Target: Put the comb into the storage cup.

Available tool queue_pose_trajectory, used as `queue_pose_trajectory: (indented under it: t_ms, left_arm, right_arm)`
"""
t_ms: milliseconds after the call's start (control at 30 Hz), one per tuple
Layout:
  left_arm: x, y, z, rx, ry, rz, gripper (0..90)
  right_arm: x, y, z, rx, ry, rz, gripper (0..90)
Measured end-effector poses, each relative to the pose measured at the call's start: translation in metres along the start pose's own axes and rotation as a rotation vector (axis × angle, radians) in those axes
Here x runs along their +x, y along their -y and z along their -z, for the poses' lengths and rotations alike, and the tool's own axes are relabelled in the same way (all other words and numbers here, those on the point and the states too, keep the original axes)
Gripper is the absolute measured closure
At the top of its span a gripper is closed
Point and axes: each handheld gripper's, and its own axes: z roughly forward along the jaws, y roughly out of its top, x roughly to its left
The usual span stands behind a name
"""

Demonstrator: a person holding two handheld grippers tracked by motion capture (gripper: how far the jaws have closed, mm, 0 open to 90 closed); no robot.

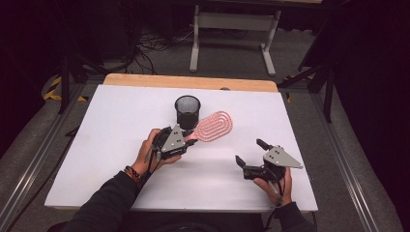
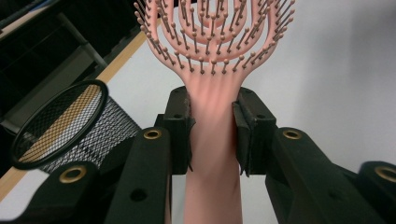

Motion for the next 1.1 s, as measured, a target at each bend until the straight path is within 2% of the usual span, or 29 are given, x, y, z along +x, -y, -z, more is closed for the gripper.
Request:
queue_pose_trajectory:
  t_ms: [133,167,200,267,300,400,433,500,567,767,867,933,1100]
  left_arm:
    - [0.0,0.005,0.005,-0.03,-0.031,0.025,69.5]
    - [-0.001,0.008,0.007,-0.048,-0.042,0.041,69.5]
    - [-0.003,0.013,0.008,-0.08,-0.062,0.075,69.5]
    - [-0.003,0.015,0.008,-0.088,-0.071,0.082,69.5]
    - [-0.004,0.018,0.009,-0.1,-0.075,0.111,69.5]
    - [-0.007,0.025,0.008,-0.121,-0.085,0.157,69.5]
    - [-0.009,0.026,0.007,-0.118,-0.095,0.158,69.5]
    - [-0.013,0.027,0.005,-0.115,-0.09,0.167,69.5]
    - [-0.017,0.026,0.003,-0.117,-0.095,0.161,69.5]
    - [-0.025,0.021,0.002,-0.129,-0.105,0.146,69.5]
    - [-0.028,0.019,0.002,-0.149,-0.112,0.155,69.5]
    - [-0.03,0.018,0.001,-0.15,-0.113,0.156,69.5]
    - [-0.031,0.018,0.001,-0.148,-0.111,0.152,69.5]
  right_arm:
    - [0.01,-0.01,-0.009,-0.026,-0.025,-0.008,6.3]
    - [0.016,-0.017,-0.017,-0.04,-0.036,-0.033,7.1]
    - [0.018,-0.02,-0.02,-0.041,-0.034,-0.042,7.2]
    - [0.024,-0.026,-0.028,-0.06,-0.07,-0.06,7.6]
    - [0.029,-0.03,-0.034,-0.07,-0.082,-0.061,7.8]
    - [0.035,-0.036,-0.04,-0.084,-0.097,-0.066,7.9]
    - [0.039,-0.042,-0.046,-0.093,-0.098,-0.077,7.9]
    - [0.043,-0.05,-0.055,-0.106,-0.124,-0.117,7.6]
    - [0.047,-0.054,-0.06,-0.107,-0.106,-0.12,7.7]
    - [0.056,-0.069,-0.076,-0.132,-0.116,-0.148,7.4]
    - [0.056,-0.071,-0.082,-0.138,-0.114,-0.163,8.7]
    - [0.055,-0.073,-0.085,-0.143,-0.112,-0.19,9.3]
    - [0.057,-0.075,-0.087,-0.149,-0.107,-0.207,14.0]
